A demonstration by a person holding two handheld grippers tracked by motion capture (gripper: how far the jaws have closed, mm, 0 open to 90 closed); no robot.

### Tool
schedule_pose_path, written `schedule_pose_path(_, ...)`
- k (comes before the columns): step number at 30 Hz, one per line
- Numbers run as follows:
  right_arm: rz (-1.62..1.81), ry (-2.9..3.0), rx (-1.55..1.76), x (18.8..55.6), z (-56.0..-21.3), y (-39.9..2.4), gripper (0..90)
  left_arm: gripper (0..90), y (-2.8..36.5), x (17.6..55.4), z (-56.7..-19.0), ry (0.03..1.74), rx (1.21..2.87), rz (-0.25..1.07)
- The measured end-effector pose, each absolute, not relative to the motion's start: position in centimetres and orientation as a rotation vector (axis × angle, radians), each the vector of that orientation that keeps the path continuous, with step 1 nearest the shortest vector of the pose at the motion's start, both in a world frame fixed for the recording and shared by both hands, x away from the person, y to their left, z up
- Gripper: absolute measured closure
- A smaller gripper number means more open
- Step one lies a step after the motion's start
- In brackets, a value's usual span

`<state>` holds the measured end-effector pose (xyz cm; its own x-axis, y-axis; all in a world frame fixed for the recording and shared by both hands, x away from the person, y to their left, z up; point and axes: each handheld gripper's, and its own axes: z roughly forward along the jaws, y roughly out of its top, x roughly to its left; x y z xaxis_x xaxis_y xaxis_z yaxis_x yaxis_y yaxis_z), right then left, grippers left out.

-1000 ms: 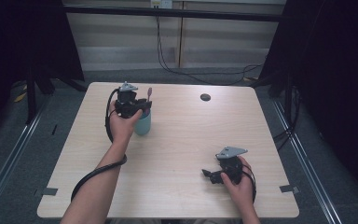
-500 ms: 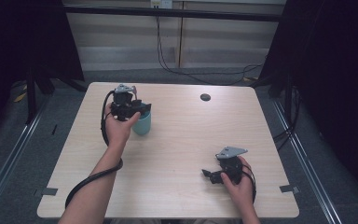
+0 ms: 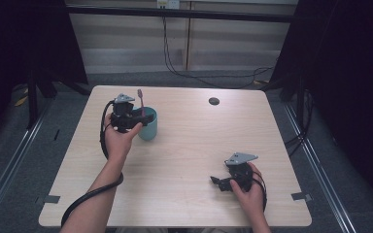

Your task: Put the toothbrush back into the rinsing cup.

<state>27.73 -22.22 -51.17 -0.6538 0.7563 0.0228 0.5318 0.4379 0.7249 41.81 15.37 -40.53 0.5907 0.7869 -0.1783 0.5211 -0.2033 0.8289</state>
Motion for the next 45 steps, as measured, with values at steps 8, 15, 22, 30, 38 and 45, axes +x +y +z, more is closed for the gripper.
schedule_pose_path(8, 1.041, 2.39, 1.107, 27.7, -51.2, -22.2, 14.2, 37.6, 16.1, 41.0, -40.7, 1.067, 1.869, 0.361)
schedule_pose_path(15, 1.041, 2.391, 1.106, 27.7, -51.2, -22.2, 14.2, 33.7, 16.4, 40.4, -41.0, 1.064, 1.868, 0.354)
schedule_pose_path(22, 1.041, 2.391, 1.105, 27.7, -51.2, -22.2, 14.2, 29.1, 16.6, 39.8, -41.3, 1.073, 1.856, 0.349)
schedule_pose_path(30, 1.041, 2.391, 1.103, 27.7, -51.2, -22.2, 14.2, 23.3, 17.0, 39.3, -41.8, 1.079, 1.86, 0.373)
schedule_pose_path(38, 1.038, 2.393, 1.1, 27.7, -51.2, -22.2, 14.2, 19.5, 17.7, 38.5, -43.1, 1.091, 1.875, 0.358)
schedule_pose_path(45, 1.042, 2.396, 1.098, 27.7, -51.2, -22.2, 14.3, 16.4, 17.8, 37.9, -44.0, 1.088, 1.868, 0.335)
